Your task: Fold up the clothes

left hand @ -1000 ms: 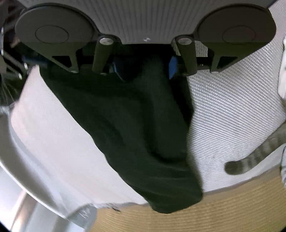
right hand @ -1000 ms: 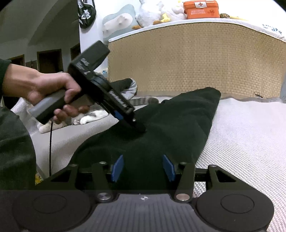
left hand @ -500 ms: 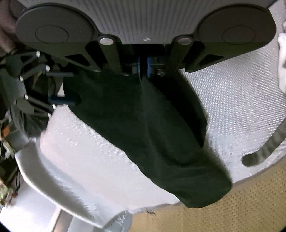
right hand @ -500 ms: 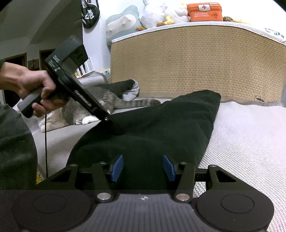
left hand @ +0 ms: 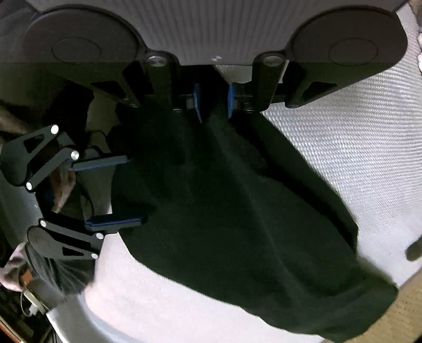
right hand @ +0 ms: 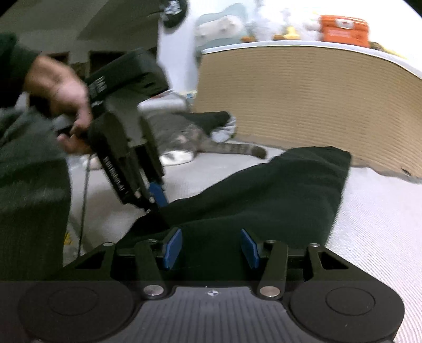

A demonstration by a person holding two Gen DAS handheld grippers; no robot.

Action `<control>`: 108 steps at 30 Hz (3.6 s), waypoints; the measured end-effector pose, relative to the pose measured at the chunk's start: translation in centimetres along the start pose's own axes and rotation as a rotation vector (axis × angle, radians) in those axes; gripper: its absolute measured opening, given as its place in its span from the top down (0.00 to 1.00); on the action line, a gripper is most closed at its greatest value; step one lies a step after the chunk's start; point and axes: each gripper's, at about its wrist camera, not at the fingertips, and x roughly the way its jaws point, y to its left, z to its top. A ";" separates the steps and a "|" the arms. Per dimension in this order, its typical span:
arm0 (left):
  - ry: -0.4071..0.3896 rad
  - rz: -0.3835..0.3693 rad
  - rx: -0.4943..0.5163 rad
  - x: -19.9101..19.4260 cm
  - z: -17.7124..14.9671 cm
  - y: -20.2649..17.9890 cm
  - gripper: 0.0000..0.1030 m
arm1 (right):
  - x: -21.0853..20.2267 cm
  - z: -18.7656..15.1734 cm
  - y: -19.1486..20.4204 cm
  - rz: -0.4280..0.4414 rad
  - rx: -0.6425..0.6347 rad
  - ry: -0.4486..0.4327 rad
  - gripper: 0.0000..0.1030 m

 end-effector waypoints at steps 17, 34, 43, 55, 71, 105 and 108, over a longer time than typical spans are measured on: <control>0.164 -0.109 -0.002 4.0 -3.2 0.1 0.70 | 7.1 -2.6 3.1 0.304 -0.115 0.403 0.82; 0.048 0.025 -0.012 3.0 -4.4 -1.2 0.71 | 8.0 -2.2 -1.4 0.428 0.241 0.331 0.82; -0.168 0.240 -0.048 1.2 -6.7 -3.4 0.56 | 9.9 -2.8 0.8 0.443 0.193 0.397 0.83; -0.373 0.360 0.009 1.6 -4.9 -6.2 0.52 | 6.5 -0.3 -0.6 0.132 0.088 0.059 0.67; -0.437 0.469 0.065 2.2 -3.8 -6.3 0.50 | 4.6 0.1 -1.5 0.097 0.074 0.035 0.72; -0.416 0.376 -0.114 4.4 -4.0 -3.4 0.47 | 20.9 6.3 -7.9 -0.101 -0.282 0.314 0.76; -0.422 0.373 -0.119 4.3 -4.0 -3.4 0.47 | 20.3 7.3 -7.8 -0.099 -0.298 0.265 0.79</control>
